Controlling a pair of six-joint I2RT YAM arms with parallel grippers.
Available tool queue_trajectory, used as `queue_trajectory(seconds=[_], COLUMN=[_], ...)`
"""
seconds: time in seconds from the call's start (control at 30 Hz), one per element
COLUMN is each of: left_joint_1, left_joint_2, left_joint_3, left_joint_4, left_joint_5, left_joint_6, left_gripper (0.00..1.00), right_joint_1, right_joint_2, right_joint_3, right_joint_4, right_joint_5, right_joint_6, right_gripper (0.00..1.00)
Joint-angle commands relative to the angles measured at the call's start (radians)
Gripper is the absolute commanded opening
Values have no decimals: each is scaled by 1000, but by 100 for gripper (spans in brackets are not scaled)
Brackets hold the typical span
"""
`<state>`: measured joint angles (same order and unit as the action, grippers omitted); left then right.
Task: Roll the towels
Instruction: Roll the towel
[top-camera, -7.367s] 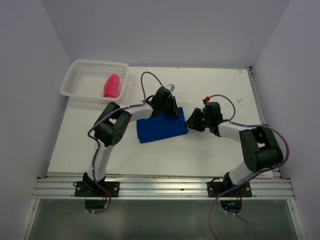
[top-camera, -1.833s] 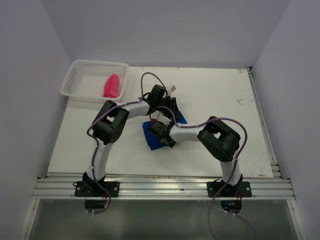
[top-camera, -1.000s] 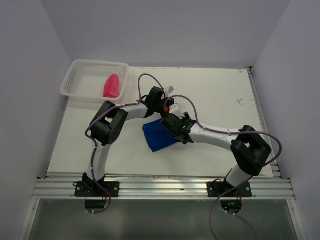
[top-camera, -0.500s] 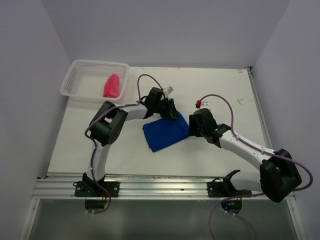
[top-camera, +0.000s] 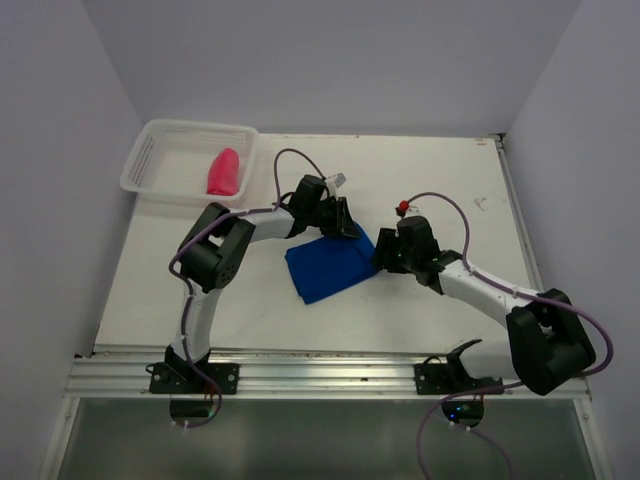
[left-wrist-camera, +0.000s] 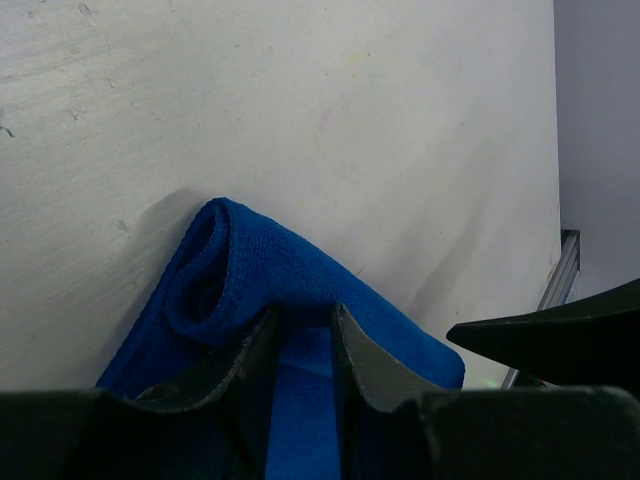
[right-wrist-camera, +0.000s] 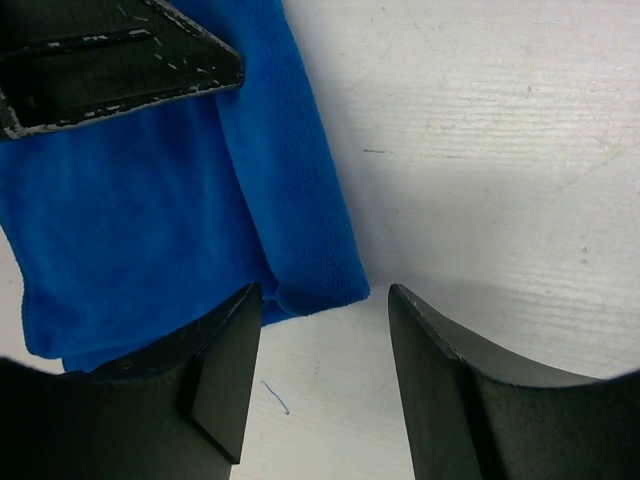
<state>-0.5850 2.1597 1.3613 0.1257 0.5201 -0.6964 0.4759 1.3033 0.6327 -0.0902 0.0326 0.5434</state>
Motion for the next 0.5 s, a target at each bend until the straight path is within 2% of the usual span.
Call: queue_trajectory(seconds=[0.0,0.13,0.27,0.33,0.47], left_joint_1=[11,11,11,11,17], left_joint_2=[-31,-34,-41,-41,-44], left_joint_3=[-16,-21,-24,-27,-36], left_joint_4=[-24,-24,-26,-26,-29], left_joint_5=[-40,-37,-35,-34,-32], left_joint_6=[12,11,12,14,18], left_gripper=[31,31,31,31,31], right_joint_1=[-13,-14,-13,-14,-13], right_joint_2=[33,63,71,73,89], right_joint_3=[-1,7,-1,-11,-28], right_joint_4=[79,115,130,148,193], right_joint_5=[-28,-28,-48,-59,-121], right_joint_6=[0,-19,-45,-66,-108], right_gripper=[57,55,42,32,21])
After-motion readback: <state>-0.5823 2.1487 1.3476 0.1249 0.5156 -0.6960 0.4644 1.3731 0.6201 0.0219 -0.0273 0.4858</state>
